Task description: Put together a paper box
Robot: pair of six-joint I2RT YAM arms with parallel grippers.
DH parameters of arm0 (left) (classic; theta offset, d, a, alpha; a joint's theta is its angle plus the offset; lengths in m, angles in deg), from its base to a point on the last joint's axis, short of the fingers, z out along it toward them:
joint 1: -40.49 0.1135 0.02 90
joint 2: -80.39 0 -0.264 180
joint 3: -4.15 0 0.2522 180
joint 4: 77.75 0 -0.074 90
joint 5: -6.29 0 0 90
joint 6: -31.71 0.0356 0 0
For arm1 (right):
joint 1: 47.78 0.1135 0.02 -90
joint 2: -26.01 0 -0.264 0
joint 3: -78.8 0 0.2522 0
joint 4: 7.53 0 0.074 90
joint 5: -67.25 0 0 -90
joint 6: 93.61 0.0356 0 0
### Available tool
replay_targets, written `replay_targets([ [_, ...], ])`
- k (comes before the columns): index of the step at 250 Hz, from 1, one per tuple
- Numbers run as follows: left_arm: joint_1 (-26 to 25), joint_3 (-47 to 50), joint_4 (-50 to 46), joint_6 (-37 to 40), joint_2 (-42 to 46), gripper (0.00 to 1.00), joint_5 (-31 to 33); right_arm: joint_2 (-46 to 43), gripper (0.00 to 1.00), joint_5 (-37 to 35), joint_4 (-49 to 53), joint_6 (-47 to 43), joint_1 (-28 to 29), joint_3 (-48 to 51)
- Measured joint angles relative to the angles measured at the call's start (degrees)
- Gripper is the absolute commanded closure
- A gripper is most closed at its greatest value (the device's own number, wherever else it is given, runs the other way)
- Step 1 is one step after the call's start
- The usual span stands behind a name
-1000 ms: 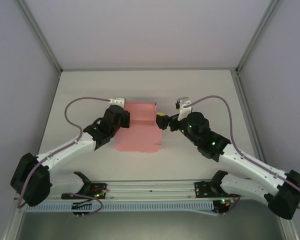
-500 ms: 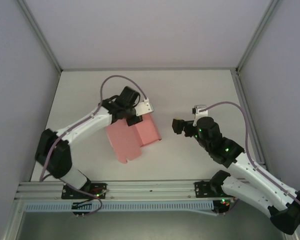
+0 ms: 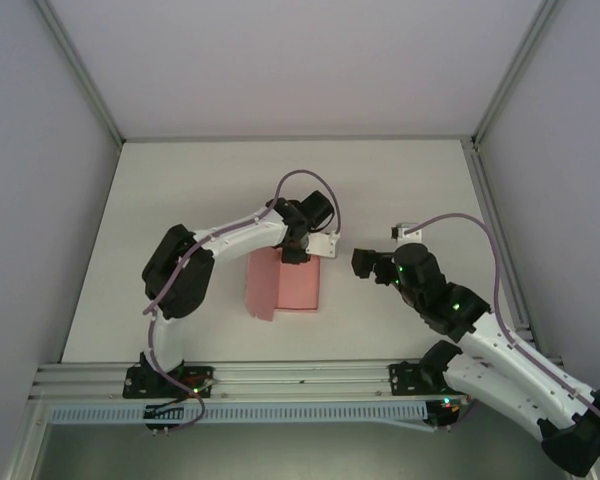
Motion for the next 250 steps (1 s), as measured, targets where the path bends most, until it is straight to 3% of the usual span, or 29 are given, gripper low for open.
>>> replay_targets([
  [40,0.0,-0.5,0.3,-0.9,-0.2,0.17,-1.5,-1.4,0.0,-0.2,0.3,0.2,0.0,0.6],
  [45,0.0,-0.5,0.4,-0.7,-0.2,0.04,-1.7,-1.5,0.0,-0.2,0.4,0.2,0.0,0.7],
  [50,0.0,-0.5,0.5,-0.8,-0.1,0.0,-2.1,-1.6,0.0,-0.2,0.4,0.2,0.0,0.7],
  [87,0.0,1.3,3.6,-1.4,3.8,0.0,-4.2,-1.5,0.0,0.4,0.3,-0.7,0.0,0.8],
  [141,2.4,9.0,14.6,-8.2,18.9,0.0,-8.2,2.4,0.0,3.2,-2.4,-5.7,0.0,0.7],
  [187,8.9,20.7,27.7,-26.5,32.7,0.0,-7.1,12.2,0.0,10.1,-5.1,-14.5,-0.2,-1.7],
  [225,16.3,27.4,31.0,-43.4,41.2,0.0,-4.0,25.4,0.0,17.2,-5.9,-23.5,-0.3,-8.8],
  [250,18.9,31.9,31.4,-51.4,46.3,0.0,0.0,35.1,0.05,21.0,-5.7,-29.0,-0.2,-15.6],
])
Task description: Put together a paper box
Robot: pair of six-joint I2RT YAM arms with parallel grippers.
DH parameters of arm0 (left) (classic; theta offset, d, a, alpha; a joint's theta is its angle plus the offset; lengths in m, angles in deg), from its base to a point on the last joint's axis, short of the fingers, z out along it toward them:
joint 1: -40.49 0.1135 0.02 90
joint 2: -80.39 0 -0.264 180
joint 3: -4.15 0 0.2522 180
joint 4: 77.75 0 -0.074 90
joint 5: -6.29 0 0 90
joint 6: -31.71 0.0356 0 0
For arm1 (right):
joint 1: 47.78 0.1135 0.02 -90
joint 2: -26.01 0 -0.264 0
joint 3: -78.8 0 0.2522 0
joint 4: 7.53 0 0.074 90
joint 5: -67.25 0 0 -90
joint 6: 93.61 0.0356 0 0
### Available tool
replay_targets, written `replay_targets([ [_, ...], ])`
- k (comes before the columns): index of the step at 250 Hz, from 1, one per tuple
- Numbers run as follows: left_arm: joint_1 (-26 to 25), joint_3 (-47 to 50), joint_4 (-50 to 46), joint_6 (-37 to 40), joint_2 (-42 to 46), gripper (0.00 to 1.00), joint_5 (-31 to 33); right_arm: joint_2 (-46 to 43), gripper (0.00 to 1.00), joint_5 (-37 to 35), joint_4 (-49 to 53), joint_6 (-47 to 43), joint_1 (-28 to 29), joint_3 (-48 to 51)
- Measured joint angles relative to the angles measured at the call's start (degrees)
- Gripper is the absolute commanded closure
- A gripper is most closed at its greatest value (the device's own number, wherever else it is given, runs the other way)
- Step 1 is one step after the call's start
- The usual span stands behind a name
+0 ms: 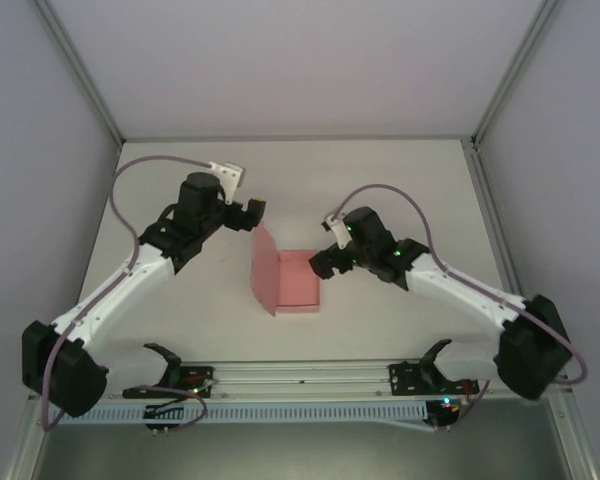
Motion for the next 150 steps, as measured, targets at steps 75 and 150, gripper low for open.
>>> replay_targets([
  [75,1.0,10.8,-2.0,-11.5,10.9,0.0,7.6,22.3,0.13,5.2,2.2,-12.3,1.2,-14.5],
  [150,1.1,12.7,-3.6,-14.6,15.2,0.0,9.9,38.6,0.54,2.3,6.1,-12.8,3.5,-26.5],
])
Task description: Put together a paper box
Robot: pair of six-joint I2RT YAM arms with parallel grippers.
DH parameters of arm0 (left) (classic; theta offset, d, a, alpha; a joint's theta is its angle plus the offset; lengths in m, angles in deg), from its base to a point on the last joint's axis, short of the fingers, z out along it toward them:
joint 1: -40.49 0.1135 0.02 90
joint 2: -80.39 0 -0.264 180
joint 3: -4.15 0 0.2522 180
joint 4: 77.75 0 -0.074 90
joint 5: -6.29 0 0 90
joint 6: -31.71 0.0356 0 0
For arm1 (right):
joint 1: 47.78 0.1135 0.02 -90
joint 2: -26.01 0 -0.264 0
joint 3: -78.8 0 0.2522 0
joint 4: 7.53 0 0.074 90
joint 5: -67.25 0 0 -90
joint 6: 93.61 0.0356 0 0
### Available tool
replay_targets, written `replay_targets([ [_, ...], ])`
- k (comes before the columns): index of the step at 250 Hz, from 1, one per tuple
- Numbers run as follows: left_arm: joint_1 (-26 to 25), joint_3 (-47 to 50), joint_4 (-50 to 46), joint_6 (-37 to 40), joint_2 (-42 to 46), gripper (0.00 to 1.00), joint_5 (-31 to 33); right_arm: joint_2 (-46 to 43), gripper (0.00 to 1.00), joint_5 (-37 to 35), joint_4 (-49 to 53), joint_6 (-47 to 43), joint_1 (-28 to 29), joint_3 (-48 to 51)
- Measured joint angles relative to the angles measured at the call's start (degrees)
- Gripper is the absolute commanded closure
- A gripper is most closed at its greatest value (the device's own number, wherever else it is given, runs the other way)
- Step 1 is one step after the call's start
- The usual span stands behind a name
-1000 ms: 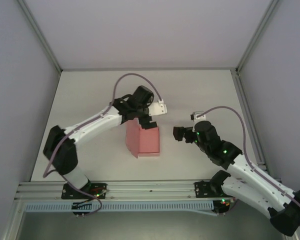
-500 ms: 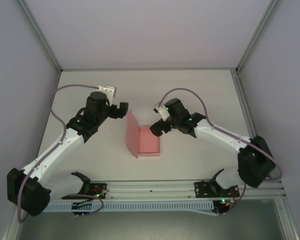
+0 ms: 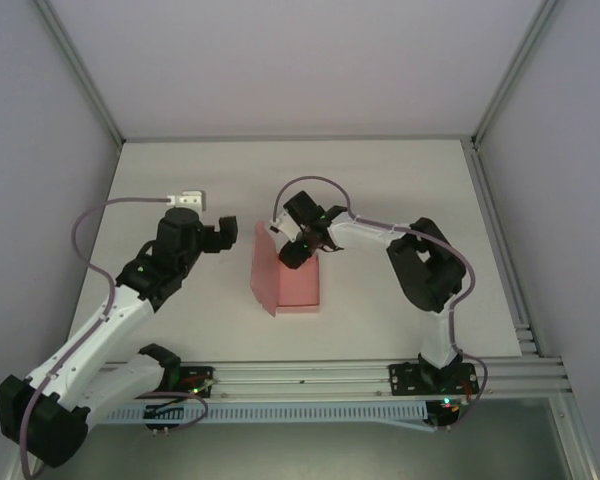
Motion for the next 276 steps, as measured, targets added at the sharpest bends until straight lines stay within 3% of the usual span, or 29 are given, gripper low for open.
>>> replay_targets([
  [42,0.0,0.9,-0.6,-0.6,0.7,0.0,0.7,0.9,0.81,-3.9,-0.4,3.3,2.0,-0.2],
  [70,0.0,1.0,-0.7,-0.9,1.4,0.0,0.7,0.1,0.89,-7.7,-2.2,7.6,2.8,1.5],
  [119,0.0,1.0,-0.5,-1.0,3.0,0.0,0.7,-6.9,0.94,-18.8,-2.3,22.1,2.8,7.4],
  [165,0.0,1.0,1.7,-1.0,3.6,0.0,0.0,-11.1,0.89,-30.6,4.6,45.3,2.9,9.2],
  [211,0.0,0.9,3.0,-1.0,2.3,0.0,-1.6,-11.6,0.89,-30.9,4.7,55.7,4.7,14.5],
  [227,0.0,1.0,3.0,-1.0,1.2,0.0,-2.6,-11.6,0.77,-30.5,4.1,56.4,5.0,15.5],
  [261,0.0,1.0,3.2,-1.0,-1.2,0.0,-4.7,-11.6,0.63,-30.5,2.5,56.9,5.1,15.7],
  [276,0.0,1.0,3.2,-0.7,-2.1,0.0,-5.7,-12.2,0.5,-30.8,2.1,56.5,5.1,15.7],
])
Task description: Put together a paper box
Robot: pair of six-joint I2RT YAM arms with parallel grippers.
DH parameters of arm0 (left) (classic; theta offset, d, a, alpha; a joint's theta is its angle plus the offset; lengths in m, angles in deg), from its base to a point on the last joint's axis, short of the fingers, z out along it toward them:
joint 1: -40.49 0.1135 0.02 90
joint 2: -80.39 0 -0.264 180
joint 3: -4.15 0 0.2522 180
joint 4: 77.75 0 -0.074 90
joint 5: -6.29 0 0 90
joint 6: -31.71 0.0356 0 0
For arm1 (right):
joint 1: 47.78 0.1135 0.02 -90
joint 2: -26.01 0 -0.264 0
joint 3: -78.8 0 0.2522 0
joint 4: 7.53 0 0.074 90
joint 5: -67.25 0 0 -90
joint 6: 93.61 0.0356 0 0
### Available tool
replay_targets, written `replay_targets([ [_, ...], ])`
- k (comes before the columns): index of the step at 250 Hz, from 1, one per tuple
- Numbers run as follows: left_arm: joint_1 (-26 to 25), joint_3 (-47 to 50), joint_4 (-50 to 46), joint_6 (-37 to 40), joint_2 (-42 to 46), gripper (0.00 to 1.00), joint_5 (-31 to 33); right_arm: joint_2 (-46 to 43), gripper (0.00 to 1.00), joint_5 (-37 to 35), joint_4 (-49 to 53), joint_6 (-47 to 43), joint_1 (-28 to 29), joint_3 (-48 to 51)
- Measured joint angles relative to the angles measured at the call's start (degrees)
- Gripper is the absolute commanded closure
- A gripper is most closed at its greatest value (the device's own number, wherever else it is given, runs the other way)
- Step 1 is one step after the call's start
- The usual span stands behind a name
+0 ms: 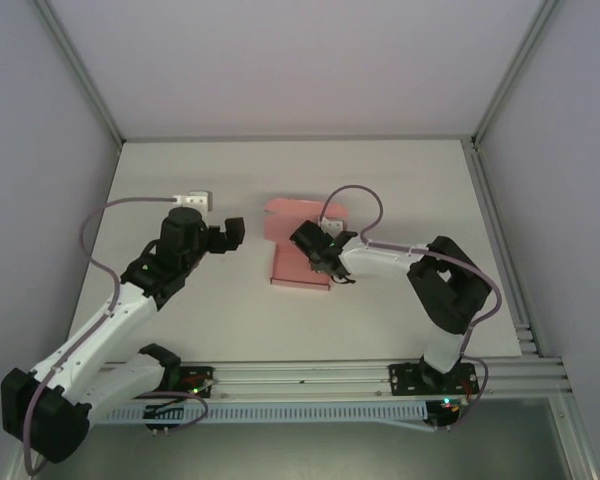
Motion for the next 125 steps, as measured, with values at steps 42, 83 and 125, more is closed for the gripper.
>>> replay_targets([
  [42,0.0,0.0,2.0,3.0,-3.1,0.0,-4.6,-5.8,0.22,-1.6,-0.4,-3.9,0.0,0.0],
  [83,0.2,-1.5,5.1,8.5,-10.1,0.0,-10.7,-14.6,0.0,-1.6,-2.9,-11.5,-1.4,0.0],
  [125,2.7,-4.4,8.9,15.8,-20.4,0.0,-18.9,-20.0,0.0,4.3,-7.1,-22.1,-8.0,1.2],
])
